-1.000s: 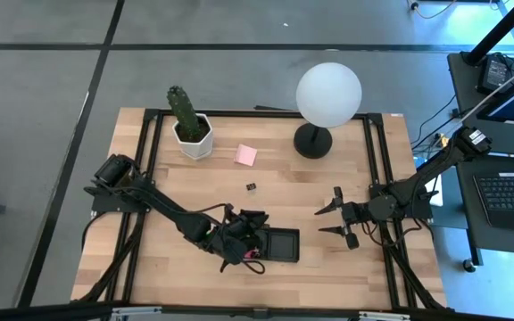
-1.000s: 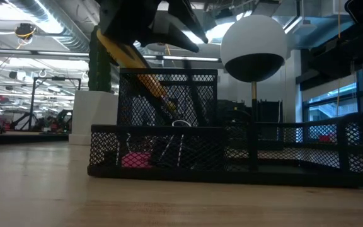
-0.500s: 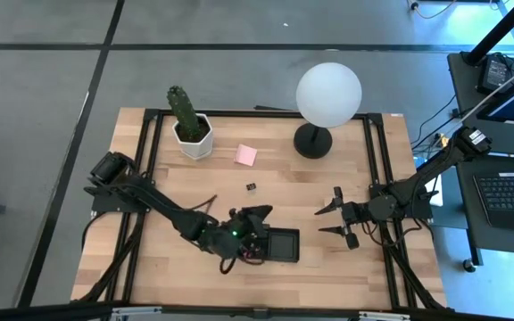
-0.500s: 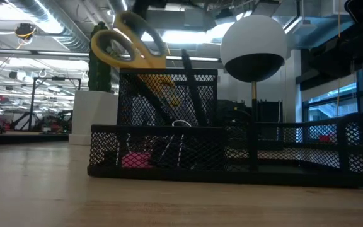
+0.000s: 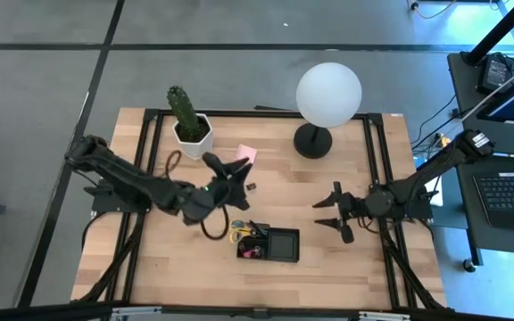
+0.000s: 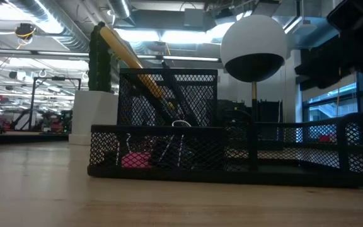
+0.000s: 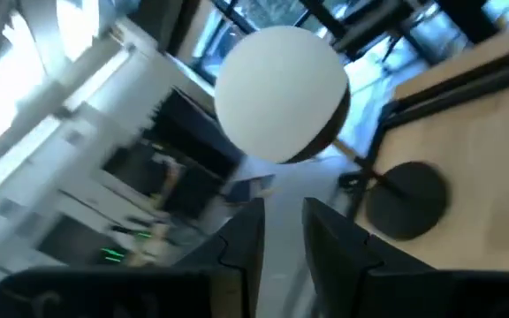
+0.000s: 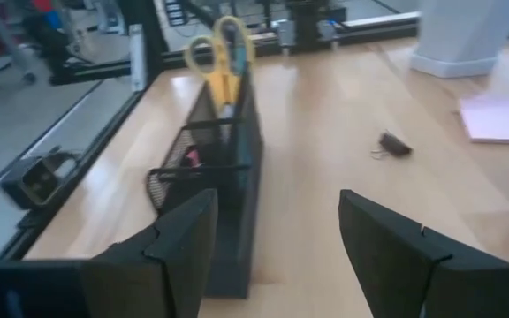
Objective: Pick and place office supplies into organizer
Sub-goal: Put the black binder clip into the mesh desk organizer
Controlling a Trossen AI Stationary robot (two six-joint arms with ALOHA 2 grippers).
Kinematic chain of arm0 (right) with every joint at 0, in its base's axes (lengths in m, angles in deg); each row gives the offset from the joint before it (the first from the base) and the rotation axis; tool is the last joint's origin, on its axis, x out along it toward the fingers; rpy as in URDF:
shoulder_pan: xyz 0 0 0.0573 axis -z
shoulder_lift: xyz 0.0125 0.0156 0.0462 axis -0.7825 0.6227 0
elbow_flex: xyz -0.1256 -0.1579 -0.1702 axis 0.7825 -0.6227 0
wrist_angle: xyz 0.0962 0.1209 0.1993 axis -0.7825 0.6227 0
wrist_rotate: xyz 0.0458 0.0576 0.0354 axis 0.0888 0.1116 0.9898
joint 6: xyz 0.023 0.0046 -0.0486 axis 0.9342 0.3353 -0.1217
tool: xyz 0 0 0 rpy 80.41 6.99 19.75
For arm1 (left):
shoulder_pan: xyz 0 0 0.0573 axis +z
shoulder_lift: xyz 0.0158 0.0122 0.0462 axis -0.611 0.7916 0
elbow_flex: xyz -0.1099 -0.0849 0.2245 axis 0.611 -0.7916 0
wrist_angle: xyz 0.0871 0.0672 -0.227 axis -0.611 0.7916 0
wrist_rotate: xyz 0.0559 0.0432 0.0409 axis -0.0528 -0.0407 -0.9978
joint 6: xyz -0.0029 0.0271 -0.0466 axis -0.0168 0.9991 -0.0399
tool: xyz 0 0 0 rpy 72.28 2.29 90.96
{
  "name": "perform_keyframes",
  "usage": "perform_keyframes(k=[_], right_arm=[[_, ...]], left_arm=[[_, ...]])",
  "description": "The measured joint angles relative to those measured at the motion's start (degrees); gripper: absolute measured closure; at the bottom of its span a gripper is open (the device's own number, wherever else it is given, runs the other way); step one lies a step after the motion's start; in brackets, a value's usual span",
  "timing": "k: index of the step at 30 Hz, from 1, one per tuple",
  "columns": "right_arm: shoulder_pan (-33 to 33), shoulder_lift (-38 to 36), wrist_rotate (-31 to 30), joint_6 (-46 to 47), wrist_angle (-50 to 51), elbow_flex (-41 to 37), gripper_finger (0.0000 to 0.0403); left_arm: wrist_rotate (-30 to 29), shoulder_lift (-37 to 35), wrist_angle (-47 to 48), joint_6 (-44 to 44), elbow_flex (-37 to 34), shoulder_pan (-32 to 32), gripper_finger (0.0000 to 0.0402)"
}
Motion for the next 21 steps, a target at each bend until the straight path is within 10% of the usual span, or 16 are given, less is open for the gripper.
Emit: perform_keyframes(k=[9, 21], right_arm=[[5.6, 0.0, 0.0, -1.7, 0.3, 0.0, 0.0167], [8.4, 0.0, 0.1, -1.9, 5.1, 0.0, 0.0167]], left_arm=[[36.9, -7.8, 30.7, -36.3, 0.0, 11.6, 0.0327], [42.0, -2.8, 32.6, -30.7, 0.0, 23.9, 0.0327]])
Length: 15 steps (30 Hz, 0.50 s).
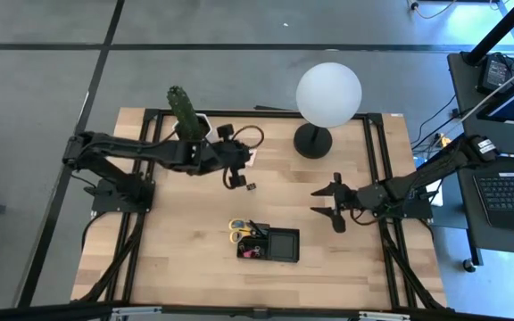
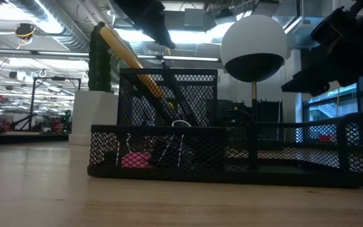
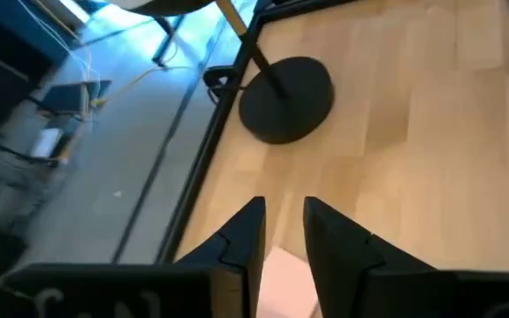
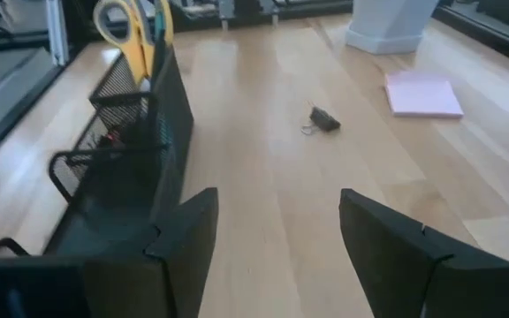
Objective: Pick and place office supplies into organizer
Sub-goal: Put the black binder clip into the mesh desk organizer
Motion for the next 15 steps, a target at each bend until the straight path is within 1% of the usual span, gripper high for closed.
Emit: perform_keyframes(k=[1, 4, 6, 8, 12, 15], right_arm=[[0.3, 0.0, 0.0, -0.1, 0.5, 0.0, 0.0167], [1.4, 0.0, 0.0, -0.1, 1.9, 0.0, 0.0167], [2.4, 0.0, 0.0, -0.3, 2.7, 0.0, 0.0167], [3.3, 0.0, 0.0, -1.1, 2.8, 0.0, 0.0167], [4.7, 0.1, 0.0, -1.4, 3.1, 0.0, 0.0167], [5.2, 0.3, 0.0, -1.4, 4.5, 0.0, 0.0167]], left_arm=[[1.6, 0.1, -0.2, -0.2, 0.0, 0.8, 0.0327], [9.3, 0.4, 0.0, -0.3, 0.0, 2.9, 0.0325], [13.0, 1.2, -1.2, -0.4, 0.0, 3.9, 0.0318], [14.2, 2.0, -0.5, -0.4, 0.0, 4.6, 0.0305], [14.0, 4.5, -1.0, 0.2, 0.0, 5.9, 0.0265], [15.2, 7.0, -0.9, 0.3, 0.0, 6.6, 0.0239]])
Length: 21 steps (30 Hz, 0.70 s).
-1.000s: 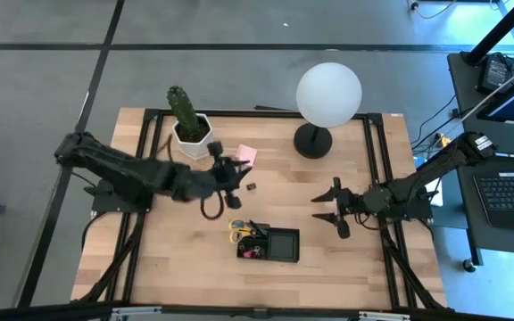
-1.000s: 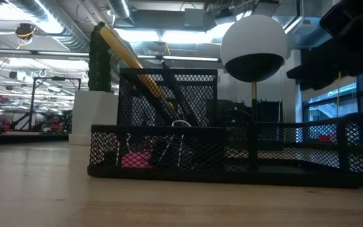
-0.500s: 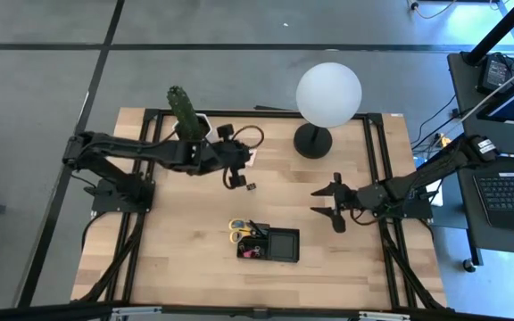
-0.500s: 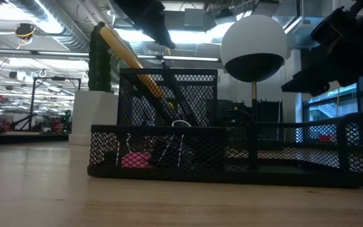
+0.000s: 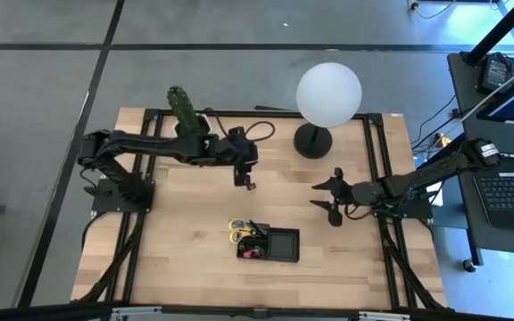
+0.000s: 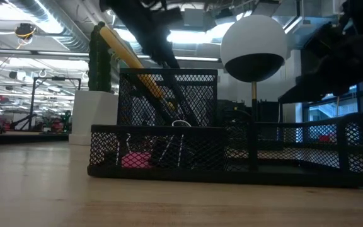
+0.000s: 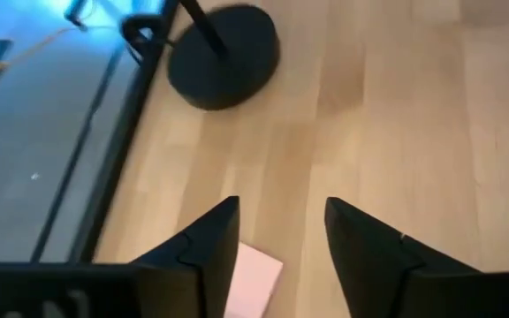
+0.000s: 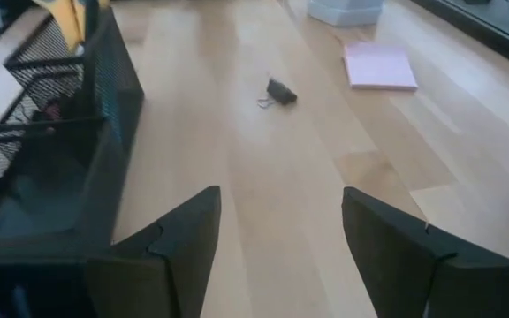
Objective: Pick and place office supplies into organizer
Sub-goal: Put the black binder clip into the mesh desk organizer
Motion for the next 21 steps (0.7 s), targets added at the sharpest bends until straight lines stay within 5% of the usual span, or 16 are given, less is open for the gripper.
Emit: perform_keyframes(k=[7, 21], right_arm=[[1.1, 0.0, 0.0, 0.0, 2.1, 0.0, 0.0167], [1.0, 0.0, 0.0, -0.1, 4.8, 0.0, 0.0167]], left_arm=[[3.9, 4.8, 1.1, 1.6, 0.0, 0.1, 0.0222], [10.5, 9.5, 5.3, 5.6, 0.1, 0.0, 0.0255]])
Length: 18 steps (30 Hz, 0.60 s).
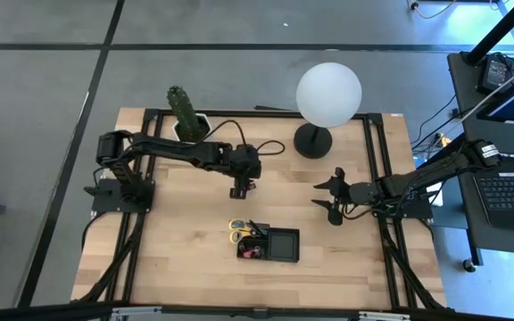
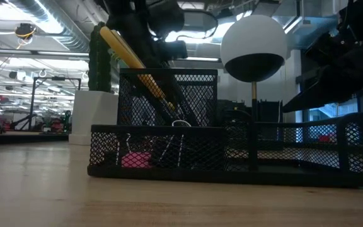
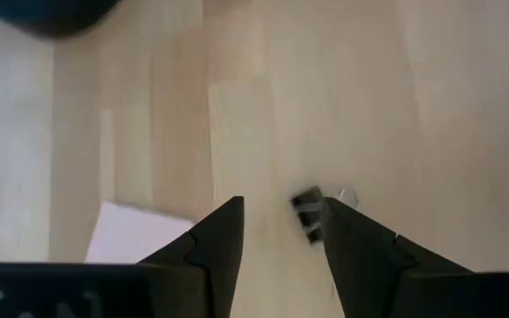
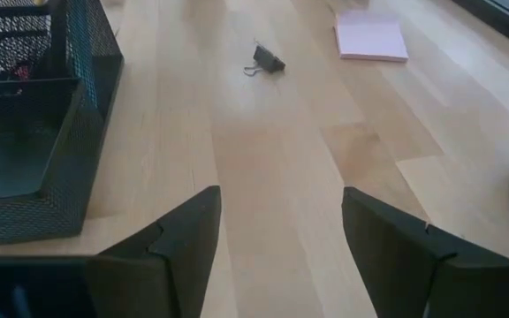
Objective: Pick and place office supplies into organizer
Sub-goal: Put the black binder clip into the mesh desk organizer
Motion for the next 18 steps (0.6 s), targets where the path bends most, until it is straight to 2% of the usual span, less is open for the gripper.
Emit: perform_keyframes(k=[9, 18], right_arm=[[0.0, 0.0, 0.0, -0.2, 0.6, 0.0, 0.0167], [0.0, 0.0, -0.1, -1.1, 1.4, 0.0, 0.0167]], left_arm=[[0.5, 1.8, -0.3, 6.8, 0.0, -0.6, 0.0236], [0.6, 4.1, -0.6, 2.5, -0.2, -2.7, 0.0226]])
